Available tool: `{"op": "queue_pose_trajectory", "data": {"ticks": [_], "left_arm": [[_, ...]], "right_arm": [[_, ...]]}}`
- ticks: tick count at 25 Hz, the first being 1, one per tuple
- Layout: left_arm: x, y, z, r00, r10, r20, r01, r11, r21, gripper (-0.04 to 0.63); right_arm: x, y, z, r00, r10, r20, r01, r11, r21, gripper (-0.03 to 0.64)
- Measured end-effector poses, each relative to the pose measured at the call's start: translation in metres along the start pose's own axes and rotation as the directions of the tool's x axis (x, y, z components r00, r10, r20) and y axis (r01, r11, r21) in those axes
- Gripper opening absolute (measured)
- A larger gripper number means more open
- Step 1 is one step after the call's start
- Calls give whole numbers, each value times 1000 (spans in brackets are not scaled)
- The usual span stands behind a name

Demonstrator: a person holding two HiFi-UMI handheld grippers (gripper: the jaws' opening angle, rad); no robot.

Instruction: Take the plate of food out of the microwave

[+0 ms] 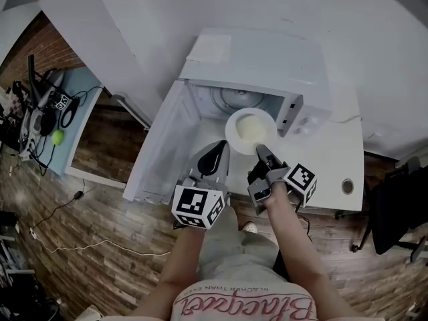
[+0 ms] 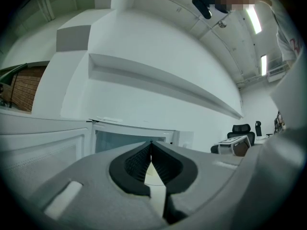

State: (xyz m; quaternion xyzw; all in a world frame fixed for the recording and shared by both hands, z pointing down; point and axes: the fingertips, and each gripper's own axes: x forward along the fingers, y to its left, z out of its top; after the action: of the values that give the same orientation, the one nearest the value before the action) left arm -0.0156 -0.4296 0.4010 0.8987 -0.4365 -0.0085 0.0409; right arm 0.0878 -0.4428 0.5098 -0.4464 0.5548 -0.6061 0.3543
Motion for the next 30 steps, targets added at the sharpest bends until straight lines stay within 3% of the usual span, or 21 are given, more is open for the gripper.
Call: {"op": "queue_pose_trajectory", "data": {"ticks": [13, 30], "left_arm": [[-11, -28, 28, 997, -59, 56, 57, 998, 31, 8], [-25, -43, 41, 994, -75, 84, 72, 997, 33, 8]], "right_arm": [[-36, 29, -1, 1000, 30, -8, -30, 999, -39, 23], [-66, 57, 2, 994, 105, -13, -106, 993, -51, 28]]}}
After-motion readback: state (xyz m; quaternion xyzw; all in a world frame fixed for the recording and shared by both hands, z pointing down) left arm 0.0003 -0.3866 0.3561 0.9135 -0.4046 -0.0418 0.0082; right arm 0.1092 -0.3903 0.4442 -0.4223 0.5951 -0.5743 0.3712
